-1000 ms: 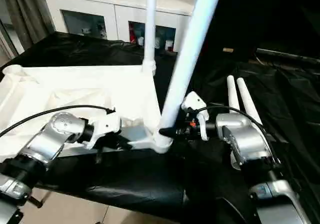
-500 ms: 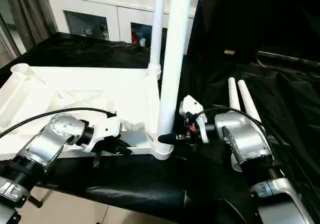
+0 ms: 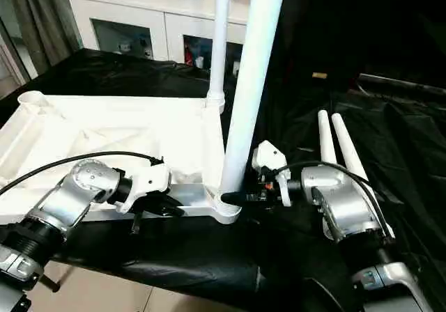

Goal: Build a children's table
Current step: Rotate leg to tighten

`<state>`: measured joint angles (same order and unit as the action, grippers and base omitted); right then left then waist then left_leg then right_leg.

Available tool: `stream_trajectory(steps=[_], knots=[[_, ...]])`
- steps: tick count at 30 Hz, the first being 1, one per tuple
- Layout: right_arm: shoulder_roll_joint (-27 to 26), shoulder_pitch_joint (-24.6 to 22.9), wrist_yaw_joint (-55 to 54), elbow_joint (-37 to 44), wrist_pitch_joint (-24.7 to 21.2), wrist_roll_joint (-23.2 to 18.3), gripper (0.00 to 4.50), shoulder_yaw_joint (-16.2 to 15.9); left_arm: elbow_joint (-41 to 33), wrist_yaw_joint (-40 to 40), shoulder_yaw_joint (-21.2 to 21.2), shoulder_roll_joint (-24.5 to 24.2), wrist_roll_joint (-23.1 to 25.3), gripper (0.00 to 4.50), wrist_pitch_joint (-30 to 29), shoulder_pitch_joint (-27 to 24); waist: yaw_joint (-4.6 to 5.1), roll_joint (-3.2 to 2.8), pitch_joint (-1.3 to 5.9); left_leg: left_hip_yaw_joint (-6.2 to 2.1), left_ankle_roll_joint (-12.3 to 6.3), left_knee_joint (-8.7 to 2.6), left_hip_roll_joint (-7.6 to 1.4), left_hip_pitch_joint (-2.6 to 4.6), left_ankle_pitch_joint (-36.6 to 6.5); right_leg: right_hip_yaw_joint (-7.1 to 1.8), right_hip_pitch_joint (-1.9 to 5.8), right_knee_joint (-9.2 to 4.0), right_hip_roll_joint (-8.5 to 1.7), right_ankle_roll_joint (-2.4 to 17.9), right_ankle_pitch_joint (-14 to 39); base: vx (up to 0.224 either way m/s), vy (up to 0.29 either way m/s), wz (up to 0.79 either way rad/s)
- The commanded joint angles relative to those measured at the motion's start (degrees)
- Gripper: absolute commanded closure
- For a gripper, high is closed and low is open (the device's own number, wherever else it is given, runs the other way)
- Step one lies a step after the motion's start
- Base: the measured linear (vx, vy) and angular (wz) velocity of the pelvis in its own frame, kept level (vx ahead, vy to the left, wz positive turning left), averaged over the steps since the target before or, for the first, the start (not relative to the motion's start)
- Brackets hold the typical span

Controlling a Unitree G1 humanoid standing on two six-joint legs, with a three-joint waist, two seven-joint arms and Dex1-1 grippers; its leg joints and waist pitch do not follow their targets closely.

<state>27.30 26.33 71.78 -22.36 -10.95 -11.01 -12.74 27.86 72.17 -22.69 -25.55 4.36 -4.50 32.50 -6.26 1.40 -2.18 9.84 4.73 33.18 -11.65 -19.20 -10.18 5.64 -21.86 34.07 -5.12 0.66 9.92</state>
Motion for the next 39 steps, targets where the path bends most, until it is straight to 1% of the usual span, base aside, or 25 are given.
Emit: stream_trajectory(steps=[1,6,9,13,16,18,21,22,23,24,25,26,27,28,29,30,31,32,33,34,35,36,37,38,39], knots=[[-0.1,-4.4,0.5,-4.5,-2.6,5.5,2.59,-6.1,-1.9,-0.5,0.4,0.5,-0.1,4.5,2.5,2.4,0.59,-0.84,2.45,-0.73,0.19,-4.53,-1.78,0.49,-24.0,-2.78,1.46,-5.44,-3.46,8.3,26.2,0.0,0.0,0.0],[-1.3,-3.7,-2.0,-6.4,-2.5,4.7,2.59,-4.5,-1.8,-0.4,0.4,0.3,-0.1,4.5,2.6,2.3,0.82,-0.55,2.47,-0.79,0.06,-4.6,-1.75,0.4,-23.8,-2.75,1.46,-5.55,-3.47,7.8,27.2,0.0,0.0,0.0],[-2.1,-3.6,-3.9,-8.3,-2.0,4.6,2.59,-3.7,-2.0,-0.5,0.4,0.3,-0.2,4.5,2.5,2.2,1.14,-0.57,2.28,-0.87,0.12,-4.57,-1.65,0.54,-25.0,-2.59,1.18,-5.92,-3.53,7.1,30.0,0.0,0.0,0.0],[-2.4,-4.1,-4.7,-9.0,-1.3,4.8,2.59,-3.5,-2.2,-0.7,0.5,0.3,-0.3,4.5,2.5,1.9,1.68,-0.57,2.07,-1.11,0.18,-4.46,-1.51,0.8,-27.1,-2.19,0.8,-6.68,-3.57,4.9,35.2,0.0,0.0,0.0],[-3.0,-4.1,-6.4,-9.5,-0.9,5.0,2.59,-2.9,-2.1,-0.9,0.6,0.4,-0.3,4.5,2.5,1.9,1.84,-0.55,2.05,-1.24,0.2,-4.52,-1.49,0.83,-27.6,-2.08,0.75,-6.9,-3.61,4.3,36.3,0.0,0.0,0.0],[-3.9,-3.8,-9.0,-10.5,-0.4,5.3,2.59,-2.1,-1.9,-1.4,0.8,0.6,-0.3,4.5,2.4,2.0,2.18,-0.67,2.04,-1.42,0.39,-4.69,-1.51,0.77,-28.5,-1.83,0.78,-7.05,-3.6,4.0,36.2,0.0,0.0,0.0],[-7.4,-2.5,-19.3,-14.0,-1.1,5.7,2.59,1.2,0.5,-8.0,2.4,2.6,1.1,4.5,-0.3,3.2,2.87,-0.88,1.96,-1.62,1.05,-4.81,-1.5,0.9,-29.8,-1.33,0.72,-7.32,-3.56,4.1,36.1,0.0,0.0,0.0],[-7.4,-2.5,-19.3,-14.0,-1.1,5.7,2.59,1.2,0.5,-8.0,2.4,2.6,1.1,4.5,-0.3,3.2,3.14,-0.88,1.87,-1.67,1.23,-4.78,-1.4,0.94,-30.4,-1.04,0.68,-7.53,-3.43,3.7,36.7,0.0,0.0,0.0],[-11.7,-0.1,-28.7,-18.1,-2.6,4.7,2.59,4.5,2.2,-15.6,5.2,5.7,0.7,4.5,-4.6,4.4,3.97,-0.96,1.74,-1.78,1.3,-4.46,-1.25,1.28,-32.4,-0.28,0.56,-8.12,-3.41,2.4,38.7,-0.076,0.036,-0.11],[-11.9,0.1,-29.2,-18.3,-2.6,4.7,2.59,4.6,2.3,-16.0,5.3,5.9,0.7,4.5,-4.9,4.4,4.27,-1.28,1.6,-1.88,1.5,-4.33,-1.29,1.66,-33.6,0.36,0.31,-8.52,-3.49,2.3,39.5,-0.058,0.028,-0.07],[-13.2,1.1,-32.3,-20.1,-2.7,4.5,2.59,5.6,2.4,-18.1,5.9,6.9,0.8,4.5,-6.4,4.6,5.14,-1.64,1.63,-2.35,1.51,-4.19,-1.36,2.09,-35.9,2.25,0.87,-9.44,-3.25,1.1,39.5,-0.055,0.042,-0.12],[-14.0,1.8,-33.9,-21.2,-2.8,4.3,2.59,6.1,2.4,-19.1,6.1,7.5,0.8,4.5,-7.3,4.7,5.69,-2.09,1.49,-2.7,1.53,-4.71,-1.81,1.81,-37.9,2.85,1.52,-9.32,-3.16,0.9,37.7,-0.075,0.051,-0.21],[-15.1,2.9,-36.3,-23.0,-2.8,4.0,2.59,6.8,2.3,-20.9,6.4,8.4,1.1,4.5,-8.8,4.9,6.14,-2.92,1.4,-3.9,1.67,-6.99,-3.5,-0.27,-43.1,2.64,4.31,-6.38,-2.98,1.9,29.9,-0.075,0.051,-0.21],[-15.1,2.9,-36.3,-23.0,-2.8,4.0,2.59,6.8,2.3,-20.9,6.4,8.4,1.1,4.5,-8.8,4.9,4.82,-3.86,1.22,-4.16,2.7,-10.73,-5.39,-2.85,-50.6,1.02,6.85,1.59,-2.21,4.3,17.6,-0.089,0.023,-0.09],[-19.4,7.8,-45.2,-30.1,-1.8,2.6,2.59,9.6,2.4,-28.0,7.3,12.9,1.8,4.5,-14.5,5.2,4.23,-3.2,0.59,-1.96,2.47,-12.08,-4.89,-1.19,-52.8,-0.57,4.1,3.02,-1.26,5.6,11.9,-0.005,-0.057,0.09],[-19.8,8.4,-46.2,-30.8,-1.6,2.5,2.59,9.9,2.4,-28.9,7.3,13.5,2.0,4.5,-15.0,5.2,4.67,0.15,0.76,-1.58,3.17,-4.83,-0.4,2.86,-41.9,-1.79,-0.67,-5.71,-3.37,2.9,39.6,-0.005,-0.057,0.09],[-21.4,10.3,-50.0,-33.5,-0.9,2.2,2.59,10.9,2.4,-31.9,7.6,15.6,2.4,4.5,-17.0,5.2,4.74,0.0,-0.22,-0.83,3.03,2.42,2.01,6.6,-32.0,0.03,-5.17,-11.48,-5.96,1.2,57.4,0.046,-0.087,-0.06],[-23.0,12.4,-53.3,-36.2,-0.1,2.0,2.59,11.5,2.1,-34.4,7.4,17.9,3.1,4.5,-18.7,5.1,5.08,1.02,0.33,-0.93,1.39,5.73,2.74,6.04,-22.2,-0.32,-4.83,-12.42,-7.78,0.1,64.1,0.099,0.024,-0.47],[-24.3,13.9,-55.9,-38.1,0.5,2.3,2.59,11.9,1.7,-36.0,7.0,19.8,3.5,4.5,-19.7,4.9,4.62,-0.32,1.32,-3.06,0.1,1.36,0.49,-2.07,-13.1,-1.42,4.2,-8.32,-10.03,-0.8,56.8,0.099,0.024,-0.47],[-25.2,15.0,-57.6,-39.4,0.9,2.5,2.59,12.1,1.2,-37.3,6.6,21.3,3.9,4.5,-20.5,4.6,4.4,-1.09,1.54,-3.75,1.81,-2.97,-1.12,-2.41,-17.2,0.08,3.67,-6.16,-5.99,0.6,41.6,0.082,0.059,-0.39],[-27.2,17.3,-60.1,-41.6,1.6,3.0,2.59,12.2,-0.4,-40.2,5.0,24.6,5.1,4.5,-22.1,3.8,4.83,-0.29,2.46,-3.69,1.89,-3.33,-1.47,-0.99,-18.6,0.14,2.71,-5.36,-4.79,3.7,28.6,0.0,0.0,0.0],[-27.3,17.4,-60.2,-41.6,1.6,3.0,2.59,12.2,-0.5,-40.3,5.0,24.7,5.2,4.5,-22.2,3.8,4.67,-0.84,2.52,-3.45,1.47,-3.45,-1.48,-0.3,-18.1,-0.12,2.23,-5.03,-4.7,5.9,24.4,0.0,0.0,0.0],[-28.0,18.2,-61.1,-42.2,1.8,3.5,2.59,11.9,-1.2,-41.7,4.4,25.8,5.6,4.5,-22.8,3.4,4.53,-0.96,2.07,-2.45,0.47,-3.6,-1.24,0.16,-18.2,-0.65,1.53,-5.4,-4.47,8.5,22.0,0.004,-0.033,0.18],[-28.5,18.6,-61.0,-42.4,1.9,3.9,2.59,11.5,-1.5,-42.2,4.2,26.0,5.7,4.5,-23.0,3.2,4.71,-0.43,1.77,-2.27,-0.32,-3.7,-1.09,-0.33,-19.8,-0.43,1.81,-5.59,-4.47,7.9,26.6,0.0,0.0,0.0],[-29.0,19.1,-60.8,-43.1,2.6,4.8,2.59,11.0,-1.6,-43.1,4.4,25.5,6.1,4.5,-23.1,2.9,4.88,0.39,1.7,-2.11,-0.6,-3.72,-1.02,-0.41,-20.7,-0.36,1.7,-6.01,-4.46,6.7,29.8,0.0,0.0,0.0]])
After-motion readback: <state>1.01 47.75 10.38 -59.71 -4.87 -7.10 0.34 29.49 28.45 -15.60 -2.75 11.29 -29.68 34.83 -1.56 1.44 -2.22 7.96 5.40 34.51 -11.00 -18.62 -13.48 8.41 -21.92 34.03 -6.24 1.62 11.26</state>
